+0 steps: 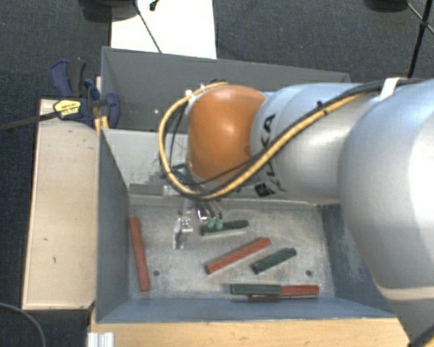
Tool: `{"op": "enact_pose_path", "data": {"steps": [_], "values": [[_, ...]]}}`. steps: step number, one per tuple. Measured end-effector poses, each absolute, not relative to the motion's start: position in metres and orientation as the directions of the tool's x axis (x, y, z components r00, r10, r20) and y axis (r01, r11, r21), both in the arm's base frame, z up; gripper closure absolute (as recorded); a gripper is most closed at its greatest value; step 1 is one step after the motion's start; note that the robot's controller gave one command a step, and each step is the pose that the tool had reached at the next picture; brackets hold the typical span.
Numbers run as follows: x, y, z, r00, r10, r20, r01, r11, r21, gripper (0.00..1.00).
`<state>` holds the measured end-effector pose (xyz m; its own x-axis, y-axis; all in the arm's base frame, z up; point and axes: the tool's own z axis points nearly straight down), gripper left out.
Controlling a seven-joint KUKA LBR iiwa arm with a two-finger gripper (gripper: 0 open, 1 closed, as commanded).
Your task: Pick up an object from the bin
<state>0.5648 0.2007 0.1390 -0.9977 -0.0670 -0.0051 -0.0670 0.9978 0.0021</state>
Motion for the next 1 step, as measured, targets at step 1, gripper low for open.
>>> {"op": "enact_pose_path", "data": {"steps": [1], "values": [[0.5556, 0.1849, 0.1243, -0.989, -0.145, 0.001, -0.145, 0.989, -0.001, 0.0]]}}
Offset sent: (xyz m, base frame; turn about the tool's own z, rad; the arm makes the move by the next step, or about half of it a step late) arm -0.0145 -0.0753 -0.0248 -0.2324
